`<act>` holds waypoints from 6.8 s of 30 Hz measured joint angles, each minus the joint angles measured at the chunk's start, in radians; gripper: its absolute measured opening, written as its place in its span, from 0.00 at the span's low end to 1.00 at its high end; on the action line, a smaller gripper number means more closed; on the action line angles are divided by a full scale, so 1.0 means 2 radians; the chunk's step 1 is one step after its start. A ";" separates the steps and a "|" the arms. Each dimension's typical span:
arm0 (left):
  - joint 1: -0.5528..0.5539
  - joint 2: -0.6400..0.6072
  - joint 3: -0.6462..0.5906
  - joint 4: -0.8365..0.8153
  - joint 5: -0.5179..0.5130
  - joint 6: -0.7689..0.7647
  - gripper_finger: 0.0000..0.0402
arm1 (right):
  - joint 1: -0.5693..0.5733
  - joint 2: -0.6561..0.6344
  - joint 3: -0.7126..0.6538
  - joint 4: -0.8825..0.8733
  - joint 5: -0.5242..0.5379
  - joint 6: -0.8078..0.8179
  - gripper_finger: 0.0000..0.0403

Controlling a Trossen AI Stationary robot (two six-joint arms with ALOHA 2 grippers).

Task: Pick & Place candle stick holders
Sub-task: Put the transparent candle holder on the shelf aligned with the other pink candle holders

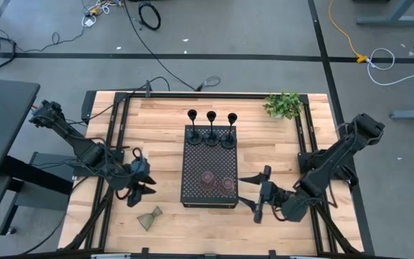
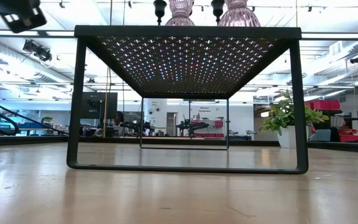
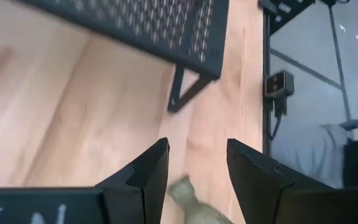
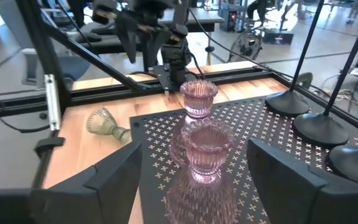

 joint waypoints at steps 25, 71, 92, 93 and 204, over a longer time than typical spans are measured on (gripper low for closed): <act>0.001 0.036 0.000 -0.054 0.054 -0.186 0.41 | 0.030 -0.032 0.000 -0.023 -0.014 0.023 0.65; 0.002 0.252 0.000 -0.007 0.234 -0.326 0.41 | 0.027 -0.031 0.000 0.005 -0.061 0.036 0.65; 0.023 0.287 0.000 0.029 0.273 -0.343 0.41 | 0.027 -0.031 0.000 0.008 -0.052 0.036 0.65; 0.025 0.295 0.000 0.031 0.288 -0.338 0.41 | 0.027 -0.031 0.000 0.007 -0.052 0.036 0.65; -0.040 0.478 0.208 -0.089 0.042 0.266 0.60 | 0.007 -0.031 0.000 0.010 -0.066 0.053 0.65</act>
